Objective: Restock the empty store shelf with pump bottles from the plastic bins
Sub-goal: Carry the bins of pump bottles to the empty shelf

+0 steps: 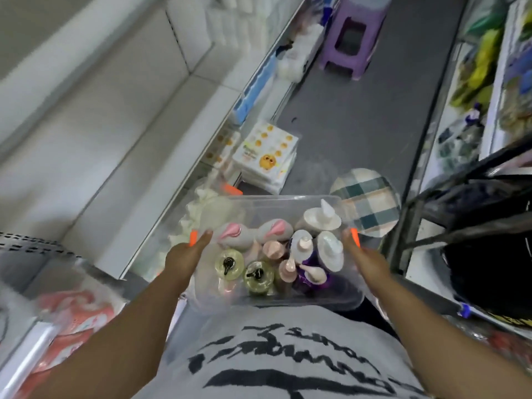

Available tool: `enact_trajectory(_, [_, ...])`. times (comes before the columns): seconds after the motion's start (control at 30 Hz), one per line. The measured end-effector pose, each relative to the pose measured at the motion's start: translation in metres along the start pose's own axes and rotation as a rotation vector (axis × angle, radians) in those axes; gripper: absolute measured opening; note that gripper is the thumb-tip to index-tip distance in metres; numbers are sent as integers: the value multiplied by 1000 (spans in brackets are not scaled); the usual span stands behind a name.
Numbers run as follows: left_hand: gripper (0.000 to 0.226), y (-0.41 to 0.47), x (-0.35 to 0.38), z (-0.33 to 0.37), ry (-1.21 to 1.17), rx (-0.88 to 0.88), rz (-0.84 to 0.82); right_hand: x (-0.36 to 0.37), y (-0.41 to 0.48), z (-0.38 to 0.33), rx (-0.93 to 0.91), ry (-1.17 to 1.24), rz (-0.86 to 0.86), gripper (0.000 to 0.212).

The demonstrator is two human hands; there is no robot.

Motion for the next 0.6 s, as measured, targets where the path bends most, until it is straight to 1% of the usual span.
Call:
enact_trajectory(0.03, [68, 4, -3, 1, -15, -16, 22, -1, 10, -11, 1, -17, -16, 84])
enact_trajectory(0.13, [68, 15, -1, 14, -58, -40, 66, -6, 38, -33, 5, -15, -71, 75])
enact_trajectory(0.17, [69, 18, 4, 19, -78, -53, 71, -11, 46, -39, 13, -11, -91, 78])
enact_trajectory(0.23, [70, 20, 15, 28, -111, -70, 94, -26, 61, -56, 11, -31, -120, 90])
enact_trajectory(0.27, [71, 19, 22, 31, -139, -84, 117, -36, 68, -67, -2, -41, -138, 92])
enact_trajectory(0.33, [75, 16, 39, 41, -189, -100, 159, -59, 82, -96, -41, -80, -176, 91])
enact_trajectory(0.37, [76, 15, 49, 50, -191, -100, 174, -73, 88, -112, -72, -105, -173, 92])
enact_trajectory(0.4, [76, 14, 59, 62, -185, -90, 180, -87, 96, -124, -107, -127, -164, 88])
enact_trajectory(0.5, [73, 18, 81, 109, -211, -24, 203, -128, 119, -149, -183, -138, -94, 60])
enact_trajectory(0.53, [75, 22, 86, 125, -221, -7, 207, -142, 127, -153, -196, -120, -66, 59])
enact_trajectory(0.57, [77, 28, 91, 141, -225, 7, 204, -154, 132, -158, -200, -97, -47, 66])
enact_trajectory(0.6, [79, 34, 94, 157, -220, 24, 200, -165, 141, -160, -203, -76, -34, 77])
Point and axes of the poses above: each hand's wrist, its own y-axis towards the middle knuckle, its own x-axis out of the palm, z = x × y, the point moved 9 cm from there along y, towards the middle knuckle, and after that the axes turned 12 degrees about -z, right-handed, at the moved point
